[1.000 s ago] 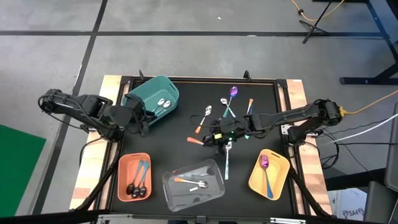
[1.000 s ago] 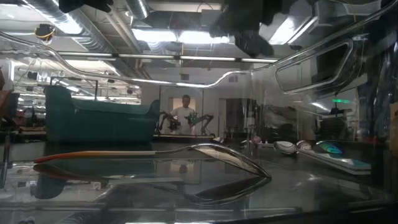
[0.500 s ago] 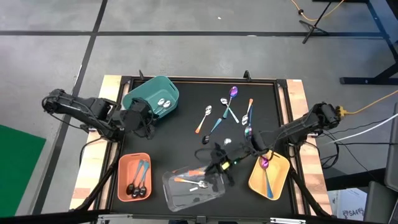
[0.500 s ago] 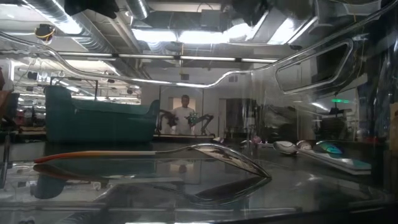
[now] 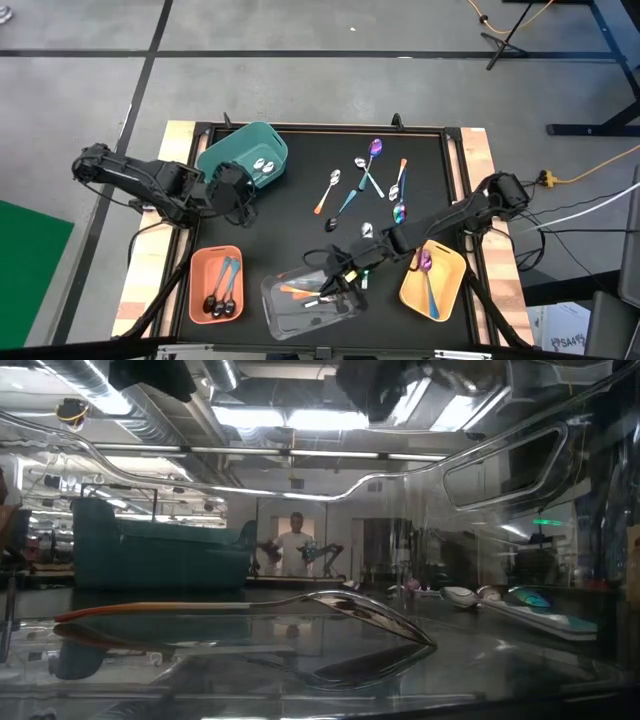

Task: Sort silverware by color (type)
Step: Put the orange spoon into the transparent bin

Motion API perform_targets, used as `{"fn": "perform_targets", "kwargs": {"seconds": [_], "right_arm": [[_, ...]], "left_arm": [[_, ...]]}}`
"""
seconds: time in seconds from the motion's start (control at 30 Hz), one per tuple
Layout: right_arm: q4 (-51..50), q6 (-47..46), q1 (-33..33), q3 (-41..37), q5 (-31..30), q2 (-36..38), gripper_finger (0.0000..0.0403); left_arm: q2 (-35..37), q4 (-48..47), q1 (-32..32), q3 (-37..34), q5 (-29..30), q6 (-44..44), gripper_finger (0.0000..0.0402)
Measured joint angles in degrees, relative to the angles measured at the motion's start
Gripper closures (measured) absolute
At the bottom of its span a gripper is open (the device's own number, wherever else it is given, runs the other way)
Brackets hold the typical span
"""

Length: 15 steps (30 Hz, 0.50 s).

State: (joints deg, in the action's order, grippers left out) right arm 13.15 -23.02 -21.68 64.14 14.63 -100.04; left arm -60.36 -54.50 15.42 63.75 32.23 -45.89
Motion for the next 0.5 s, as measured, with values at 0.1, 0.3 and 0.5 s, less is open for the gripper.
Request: {"fn": "perform_targets", "kwargs": {"seconds": [0.1,0.3,0.5], "right_arm": [[-1.14,-4.03,1.27,0.0,0.14,-0.45,0.0403],[-4.5,-5.86,3.09,-0.02,1.45,-0.55,0.0403],[-8.88,-5.25,2.98,-0.02,-0.67,-1.03,0.0403]], "left_arm": [[-0.49,0.03,0.0,0.01,0.22,0.0,0.0317],[-1.41,0.15,0.0,0.0,0.46,2.18,0.0317],[-2.89,0.26,0.11,0.0,1.93,5.65,0.0317]]}}
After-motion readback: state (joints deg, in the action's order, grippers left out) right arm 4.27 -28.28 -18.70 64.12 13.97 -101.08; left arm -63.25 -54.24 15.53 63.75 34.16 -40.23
